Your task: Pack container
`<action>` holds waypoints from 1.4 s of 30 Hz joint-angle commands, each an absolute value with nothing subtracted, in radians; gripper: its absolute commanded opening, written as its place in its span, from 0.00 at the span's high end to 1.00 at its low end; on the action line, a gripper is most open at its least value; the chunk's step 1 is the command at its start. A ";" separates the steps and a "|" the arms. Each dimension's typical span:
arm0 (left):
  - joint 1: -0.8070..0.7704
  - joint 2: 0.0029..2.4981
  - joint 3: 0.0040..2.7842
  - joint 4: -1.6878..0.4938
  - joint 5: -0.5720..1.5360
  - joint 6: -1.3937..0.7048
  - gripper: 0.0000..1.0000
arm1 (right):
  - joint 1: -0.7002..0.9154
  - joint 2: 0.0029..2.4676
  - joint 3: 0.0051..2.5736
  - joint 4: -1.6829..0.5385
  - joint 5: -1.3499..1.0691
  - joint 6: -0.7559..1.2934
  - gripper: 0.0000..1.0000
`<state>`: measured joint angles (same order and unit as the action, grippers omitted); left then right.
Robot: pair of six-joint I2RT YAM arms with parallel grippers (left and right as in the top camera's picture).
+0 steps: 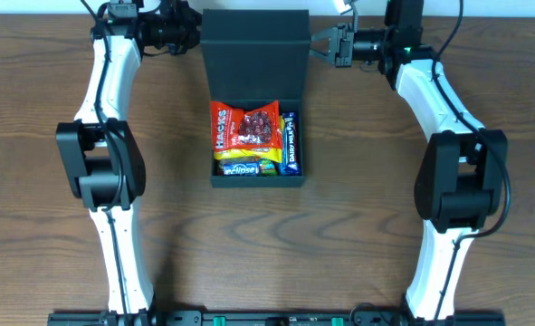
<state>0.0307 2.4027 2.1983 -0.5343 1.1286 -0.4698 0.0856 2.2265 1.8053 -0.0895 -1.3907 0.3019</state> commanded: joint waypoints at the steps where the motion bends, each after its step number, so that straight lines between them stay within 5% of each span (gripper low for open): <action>1: 0.033 2.302 2.225 -0.593 1.170 -0.297 0.94 | 0.088 2.205 1.818 -0.117 -1.453 0.282 0.98; 14: 0.031 2.196 2.225 -1.051 1.046 0.098 0.94 | 0.098 2.205 1.818 -0.432 -1.400 0.271 0.98; 28: 0.033 2.195 2.225 -1.148 0.853 0.104 0.94 | 0.036 2.159 1.818 -0.649 -1.051 0.179 0.99; 36: 0.032 2.099 2.225 -1.280 0.617 0.063 0.94 | 0.033 1.960 1.818 -0.870 -0.701 -0.053 0.99; 42: 0.025 1.911 2.225 -1.394 0.500 0.073 0.94 | 0.025 1.776 1.818 -0.922 -0.672 -0.103 0.99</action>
<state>0.0307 1.9934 2.2127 -1.3640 0.5838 0.0715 0.0338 1.8301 1.8053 -0.9024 -0.7086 -0.0528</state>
